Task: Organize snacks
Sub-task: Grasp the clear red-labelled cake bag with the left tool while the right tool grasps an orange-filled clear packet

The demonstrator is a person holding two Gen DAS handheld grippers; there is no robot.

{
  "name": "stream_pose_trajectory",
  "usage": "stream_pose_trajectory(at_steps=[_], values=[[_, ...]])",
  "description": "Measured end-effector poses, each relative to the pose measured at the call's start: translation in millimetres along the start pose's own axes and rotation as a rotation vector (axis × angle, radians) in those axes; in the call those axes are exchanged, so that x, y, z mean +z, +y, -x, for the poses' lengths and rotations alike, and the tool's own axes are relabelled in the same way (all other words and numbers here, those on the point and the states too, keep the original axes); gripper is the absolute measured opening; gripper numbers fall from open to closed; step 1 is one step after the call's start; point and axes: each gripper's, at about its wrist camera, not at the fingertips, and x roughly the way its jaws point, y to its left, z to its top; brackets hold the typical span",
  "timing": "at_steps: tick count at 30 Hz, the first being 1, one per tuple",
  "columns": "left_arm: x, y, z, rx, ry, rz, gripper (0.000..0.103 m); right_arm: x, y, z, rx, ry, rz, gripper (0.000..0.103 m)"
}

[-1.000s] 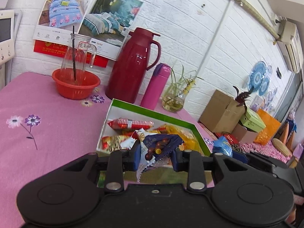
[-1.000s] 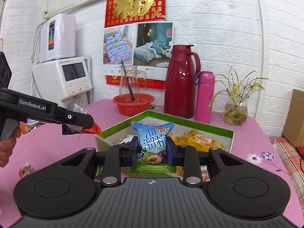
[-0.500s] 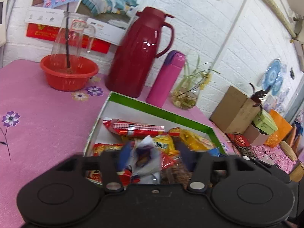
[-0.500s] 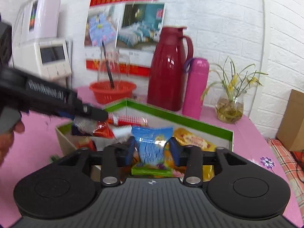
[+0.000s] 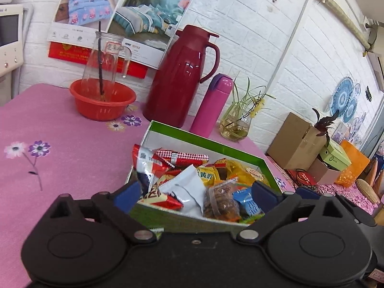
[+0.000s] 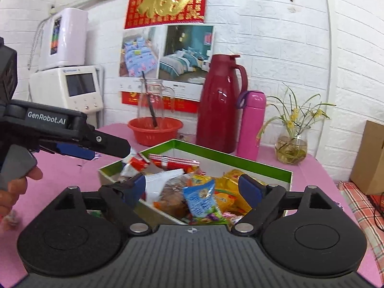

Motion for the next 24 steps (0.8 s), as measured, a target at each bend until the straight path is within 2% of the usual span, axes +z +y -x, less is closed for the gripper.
stream_pose_trajectory(at_steps=[8,11,14,16,20,24], values=[[-31.1,7.5,55.1,0.047,0.042,-0.061,0.103,-12.9,22.0,41.6,0.092,0.004,0.071,0.103],[-49.8,14.2,72.4,0.062,0.072,-0.077,0.103,-22.5,28.5,48.6,0.144,0.039,0.073,0.103],[-72.3,21.2,86.5,0.075,0.103,-0.083,0.103,-40.8,41.4,44.9,0.239,0.13,0.098,0.103],[-87.5,24.7,95.5,0.064,0.119,-0.076,0.103,-52.9,52.8,40.9,0.263,0.166,0.144,0.103],[-112.1,30.8,114.2,0.047,0.119,-0.057,0.103,-61.4,71.0,31.6,0.303,0.199,0.207,0.103],[-127.9,38.1,130.1,0.064,0.107,-0.024,0.103,-60.9,77.4,19.6,0.33,0.202,0.225,0.103]])
